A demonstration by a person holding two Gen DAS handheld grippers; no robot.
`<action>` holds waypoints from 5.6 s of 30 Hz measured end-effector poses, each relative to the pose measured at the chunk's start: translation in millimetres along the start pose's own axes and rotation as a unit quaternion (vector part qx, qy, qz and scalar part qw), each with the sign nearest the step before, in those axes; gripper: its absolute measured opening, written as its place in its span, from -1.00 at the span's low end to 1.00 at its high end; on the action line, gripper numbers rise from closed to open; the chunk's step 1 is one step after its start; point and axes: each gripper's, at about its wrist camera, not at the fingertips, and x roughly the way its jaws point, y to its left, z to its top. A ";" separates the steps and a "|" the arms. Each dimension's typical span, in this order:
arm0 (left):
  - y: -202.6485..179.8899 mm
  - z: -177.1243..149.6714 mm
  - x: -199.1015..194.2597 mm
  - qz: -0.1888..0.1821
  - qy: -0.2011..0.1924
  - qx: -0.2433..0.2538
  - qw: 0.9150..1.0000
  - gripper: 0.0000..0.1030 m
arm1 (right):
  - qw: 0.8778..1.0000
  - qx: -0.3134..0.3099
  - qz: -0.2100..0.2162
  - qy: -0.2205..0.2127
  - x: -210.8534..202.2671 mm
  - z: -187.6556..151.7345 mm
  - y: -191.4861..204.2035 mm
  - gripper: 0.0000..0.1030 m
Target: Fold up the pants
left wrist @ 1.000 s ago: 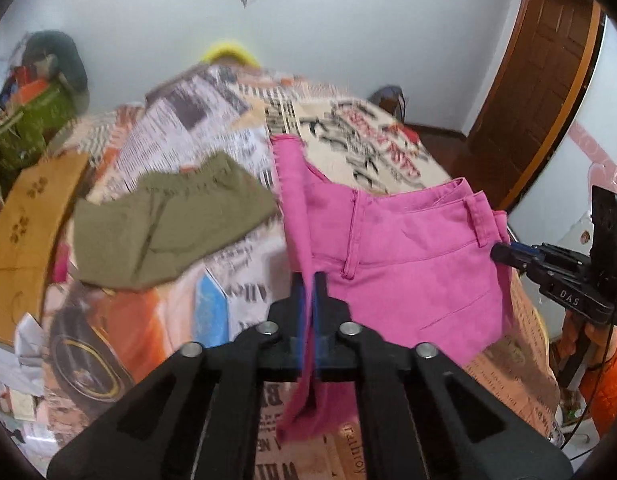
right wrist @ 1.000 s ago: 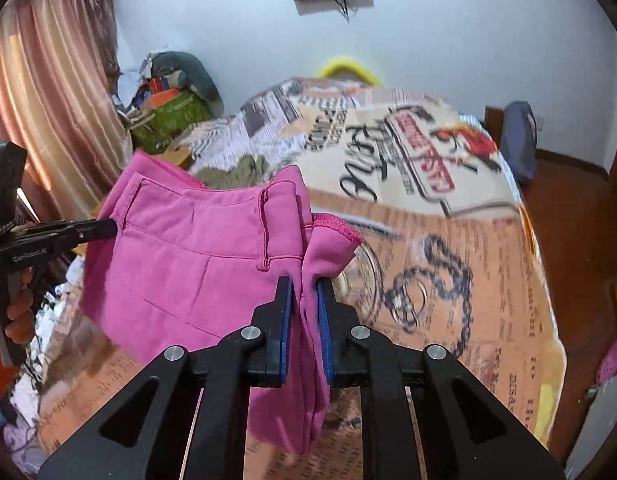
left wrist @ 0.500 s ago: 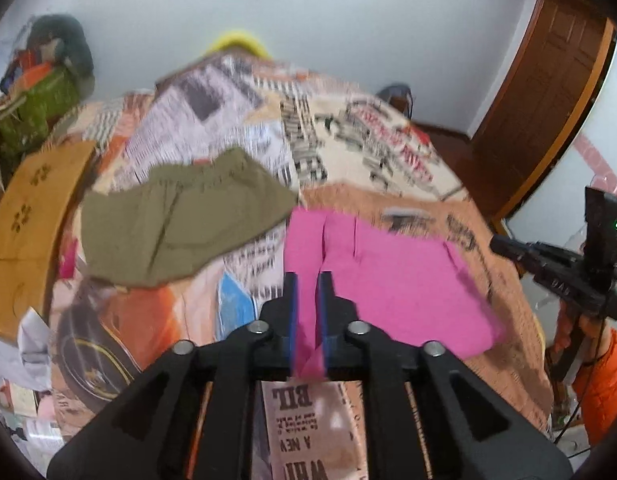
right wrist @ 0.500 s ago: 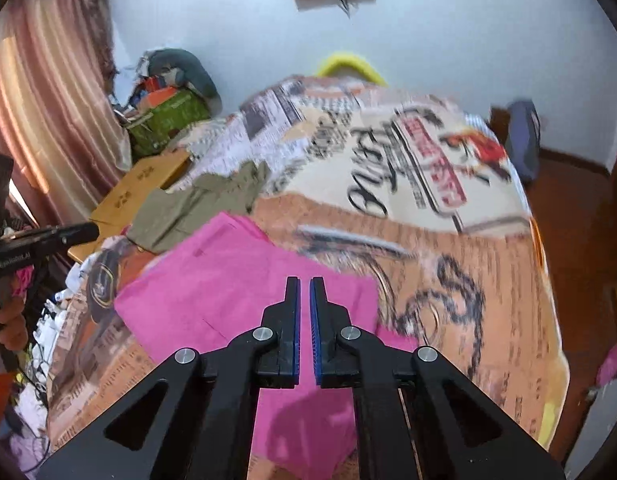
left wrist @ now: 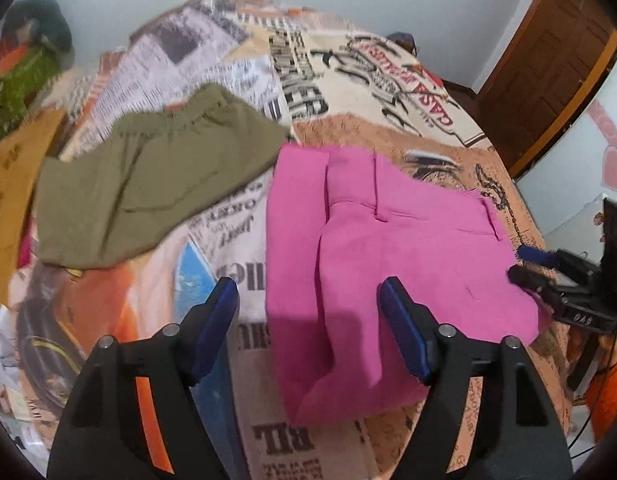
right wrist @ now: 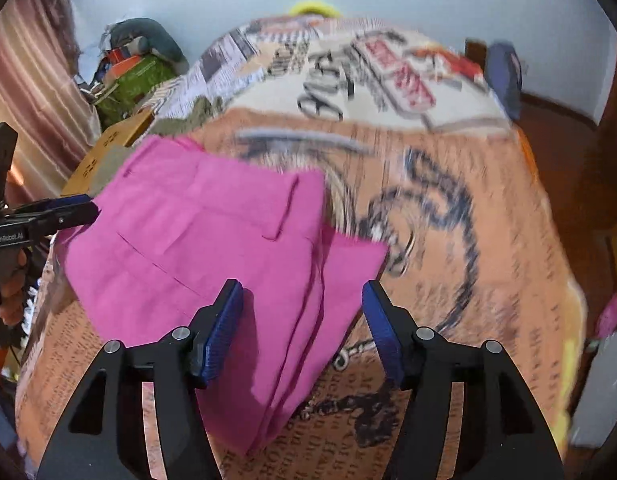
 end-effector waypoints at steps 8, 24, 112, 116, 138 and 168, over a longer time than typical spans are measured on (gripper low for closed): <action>-3.5 8.3 18.5 -0.029 0.006 0.004 1.000 0.43 | 0.998 0.037 0.042 0.005 11.9 -0.9 -13.1 0.24; -36.0 12.9 0.5 -0.001 -0.032 0.054 0.998 -0.72 | 0.999 -0.006 0.032 -0.036 1.1 17.7 -2.5 -0.75; 31.6 -29.7 -302.0 0.121 -0.329 0.004 0.936 -0.72 | 0.927 -0.209 0.110 -0.292 -168.6 97.5 223.5 -0.37; 10.5 -60.4 -331.8 0.107 -0.360 -0.001 0.927 -0.72 | 0.914 -0.207 0.138 -0.321 -192.5 72.3 227.2 -0.37; -48.9 -153.6 -375.9 0.161 -0.449 0.006 0.879 0.81 | 0.899 -0.184 0.136 -0.372 -222.7 5.0 227.4 0.55; -44.2 -157.6 -360.8 0.163 -0.443 -0.007 0.881 0.99 | 0.898 -0.184 0.099 -0.387 -229.3 -12.8 231.0 0.99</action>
